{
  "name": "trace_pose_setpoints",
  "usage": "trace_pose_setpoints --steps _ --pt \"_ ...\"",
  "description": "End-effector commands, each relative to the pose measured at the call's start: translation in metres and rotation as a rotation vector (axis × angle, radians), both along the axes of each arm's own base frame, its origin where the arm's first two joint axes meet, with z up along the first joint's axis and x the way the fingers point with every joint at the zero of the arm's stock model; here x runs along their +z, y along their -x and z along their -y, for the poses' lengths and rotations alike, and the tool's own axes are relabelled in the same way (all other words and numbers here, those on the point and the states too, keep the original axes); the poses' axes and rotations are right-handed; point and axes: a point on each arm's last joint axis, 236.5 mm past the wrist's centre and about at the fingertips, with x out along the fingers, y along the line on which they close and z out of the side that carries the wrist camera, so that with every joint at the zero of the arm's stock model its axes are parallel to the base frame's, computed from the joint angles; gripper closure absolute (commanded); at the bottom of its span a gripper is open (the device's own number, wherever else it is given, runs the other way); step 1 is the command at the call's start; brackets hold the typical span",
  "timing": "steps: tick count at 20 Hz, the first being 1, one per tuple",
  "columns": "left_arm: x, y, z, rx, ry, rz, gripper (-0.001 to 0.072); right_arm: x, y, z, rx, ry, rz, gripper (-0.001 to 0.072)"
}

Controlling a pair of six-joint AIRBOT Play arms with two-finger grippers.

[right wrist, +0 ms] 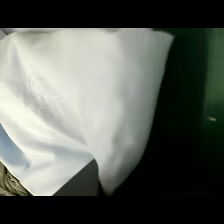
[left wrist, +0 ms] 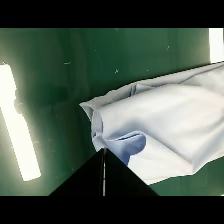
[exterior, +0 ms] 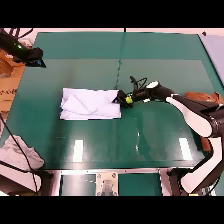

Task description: Fold the shirts.

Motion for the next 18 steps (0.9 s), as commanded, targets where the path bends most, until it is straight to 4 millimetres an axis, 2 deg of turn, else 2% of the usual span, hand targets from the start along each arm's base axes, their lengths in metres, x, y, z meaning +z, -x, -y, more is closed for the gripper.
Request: trace_pose_setpoints --steps 1,2,3,5,7,9,11,13,15,17,18 --pt "0.001 0.0 0.0 0.0 -0.001 0.001 0.0684 0.048 -0.018 -0.024 0.028 -0.13 0.098 0.0697" --pt "0.001 0.0 0.0 0.0 0.0 0.002 0.0684 0.07 -0.031 -0.022 0.019 -0.144 0.15 0.0697" --pt "0.001 0.0 0.0 0.0 0.0 0.002 0.0684 0.101 -0.046 -0.016 0.004 -0.161 0.222 0.0698" --pt "0.001 0.0 0.0 0.001 0.0 0.002 0.0684 0.178 -0.073 0.012 -0.046 -0.181 0.376 0.0698" --pt "0.001 0.0 0.0 0.001 0.0 0.003 0.0684 0.247 -0.092 0.064 -0.13 -0.131 0.512 0.0698" --pt "0.001 0.0 0.0 0.0 0.0 0.002 0.0684 0.295 -0.099 0.132 -0.272 -0.065 0.57 0.0698" --pt "0.001 0.001 0.0 -0.002 0.001 -0.002 0.0684 0.326 -0.098 0.203 -0.424 -0.019 0.595 0.0698" --pt "0.001 0.001 0.001 -0.003 0.006 -0.001 0.0684 0.343 -0.092 0.274 -0.575 0.052 0.608 0.0698" --pt "0.001 0.001 0.003 -0.005 0.011 -0.001 0.0684 0.348 -0.083 0.343 -0.713 0.112 0.607 0.0698" --pt "0.002 0.0 0.004 -0.007 0.018 0.003 0.0684 0.343 -0.069 0.402 -0.821 0.141 0.573 0.0698" --pt "0.002 0.0 0.004 -0.005 0.018 0.006 0.0684 0.338 -0.061 0.425 -0.863 0.155 0.557 0.0698"
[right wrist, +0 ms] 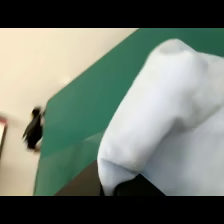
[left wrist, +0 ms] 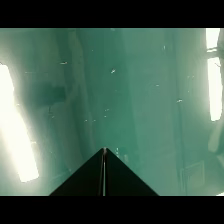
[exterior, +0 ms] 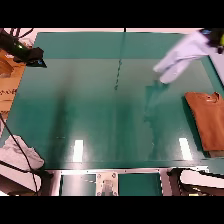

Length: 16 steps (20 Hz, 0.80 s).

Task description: Fold the shirts.

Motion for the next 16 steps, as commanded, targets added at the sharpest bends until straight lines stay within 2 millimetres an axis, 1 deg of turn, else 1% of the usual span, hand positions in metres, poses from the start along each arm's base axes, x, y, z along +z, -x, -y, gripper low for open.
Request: trace_pose_setpoints --steps 1,4,6,8,10,12,14,16 --pt "0.002 -0.001 0.001 0.0 0.007 0.009 0.0684 -0.006 0.033 0.1 -0.21 -0.008 -0.048 0.0698" --pt "0.002 -0.002 0.001 0.0 0.007 0.009 0.0684 -0.024 0.049 0.144 -0.283 0.025 -0.07 0.0698" --pt "0.002 -0.002 0.001 0.0 0.007 0.009 0.0684 -0.035 0.052 0.162 -0.315 0.01 -0.089 0.0698" --pt "0.002 -0.001 0.001 -0.001 0.007 0.008 0.0684 -0.039 0.05 0.171 -0.322 0.012 -0.077 0.0698" --pt "0.002 -0.002 0.001 0.01 0.01 0.006 0.0684 -0.025 0.04 0.175 -0.312 0.006 -0.002 0.0698" --pt "0.002 -0.001 0.001 0.017 0.012 0.002 0.0684 -0.013 0.035 0.179 -0.305 0.033 0.031 0.0698" --pt "0.002 -0.001 0.001 0.017 0.012 0.002 0.0684 -0.005 0.038 0.187 -0.319 0.069 0.039 0.0698" --pt "0.002 -0.002 0.001 0.017 0.012 0.003 0.0684 -0.003 0.048 0.201 -0.34 0.102 0.028 0.0698"
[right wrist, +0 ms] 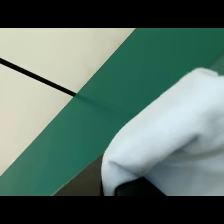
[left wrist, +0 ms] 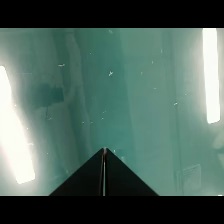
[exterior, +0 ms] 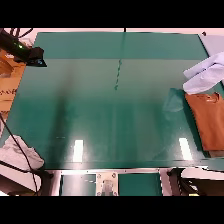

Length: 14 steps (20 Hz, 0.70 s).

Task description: Fold the shirts.

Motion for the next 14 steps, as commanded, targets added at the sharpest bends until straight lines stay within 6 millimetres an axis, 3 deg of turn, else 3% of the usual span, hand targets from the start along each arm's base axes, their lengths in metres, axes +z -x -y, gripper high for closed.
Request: trace_pose_setpoints --steps 1,5,7,9,12,14 --pt "0.001 0.0 0.0 0.004 0.001 0.001 0.0684 0.002 0.013 0.018 -0.015 0.041 -0.019 0.0698" --pt "0.001 0.0 0.0 0.004 0.002 -0.001 0.0684 -0.035 0.054 0.02 -0.001 -0.003 -0.221 0.0699" --pt "0.0 0.001 0.0 0.008 0.003 -0.006 0.0684 -0.05 0.086 0.031 -0.098 -0.025 -0.367 0.0699" --pt "0.0 0.003 0.0 0.007 0.004 -0.013 0.0684 -0.052 0.119 0.034 -0.194 -0.064 -0.47 0.0699" --pt "0.0 0.003 0.001 0.023 0.013 -0.019 0.0684 -0.054 0.171 0.026 -0.303 -0.131 -0.626 0.0699" --pt "0.001 0.002 0.002 0.022 0.017 -0.018 0.0684 -0.07 0.215 0.016 -0.334 -0.149 -0.812 0.0698"
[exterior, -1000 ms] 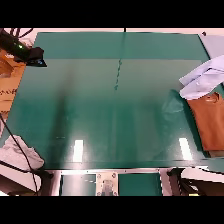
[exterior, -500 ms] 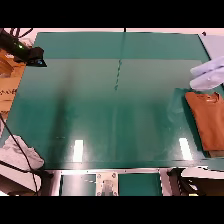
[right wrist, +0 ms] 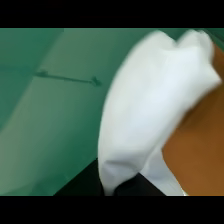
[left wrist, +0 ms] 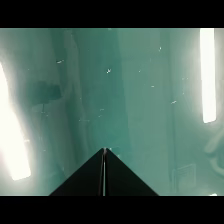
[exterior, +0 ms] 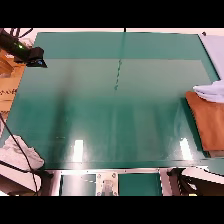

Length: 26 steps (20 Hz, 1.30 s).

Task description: Fold the shirts.

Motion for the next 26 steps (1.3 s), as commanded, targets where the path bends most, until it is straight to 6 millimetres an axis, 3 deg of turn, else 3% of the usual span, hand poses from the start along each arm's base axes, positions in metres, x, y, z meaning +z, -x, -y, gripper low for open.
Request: trace_pose_setpoints --steps 1,6,9,10,11,12,14,16,17,18,19,21,23,26 --pt "0.001 0.0 0.001 0.006 0.006 0.0 0.0684 -0.031 0.09 -0.011 -0.132 -0.075 -0.362 0.0698" --pt "0.001 0.003 0.002 -0.002 0.007 -0.01 0.0684 -0.09 0.168 0.0 -0.25 -0.079 -0.719 0.0697" --pt "0.001 0.003 0.002 -0.002 0.008 -0.01 0.0684 -0.143 0.192 -0.005 -0.255 -0.124 -0.842 0.068" --pt "0.001 0.003 0.002 -0.002 0.008 -0.009 0.0684 -0.162 0.194 -0.009 -0.242 -0.137 -0.857 0.0496" --pt "0.001 0.003 0.002 -0.002 0.008 -0.009 0.0684 -0.179 0.197 -0.013 -0.229 -0.15 -0.869 0.0165" --pt "0.001 0.003 0.002 -0.002 0.008 -0.009 0.0684 -0.194 0.2 -0.017 -0.216 -0.167 -0.885 0.0085" --pt "0.001 0.002 0.003 -0.003 0.013 -0.005 0.0684 -0.204 0.198 -0.016 -0.205 -0.177 -0.892 0.0085" --pt "0.005 -0.001 0.009 -0.008 0.04 0.012 0.0684 -0.196 0.171 -0.009 -0.195 -0.18 -0.812 0.0107" --pt "0.008 -0.002 0.014 -0.013 0.061 0.021 0.0685 -0.186 0.143 -0.008 -0.171 -0.177 -0.732 0.026" --pt "0.013 -0.002 0.021 -0.023 0.092 0.03 0.0685 -0.173 0.115 -0.009 -0.133 -0.157 -0.656 0.0529" --pt "0.019 -0.002 0.028 -0.034 0.119 0.042 0.0685 -0.157 0.085 -0.012 -0.081 -0.115 -0.573 0.0664" --pt "0.036 0.003 0.035 -0.041 0.148 0.071 0.0685 -0.123 0.03 -0.032 0.042 -0.047 -0.446 0.0662" --pt "0.044 0.015 0.043 -0.051 0.148 0.082 0.0685 -0.102 -0.007 -0.072 0.194 0.021 -0.378 0.0663" --pt "0.035 0.051 0.067 -0.078 0.153 0.053 0.0685 -0.103 -0.025 -0.147 0.406 0.08 -0.359 0.0698"
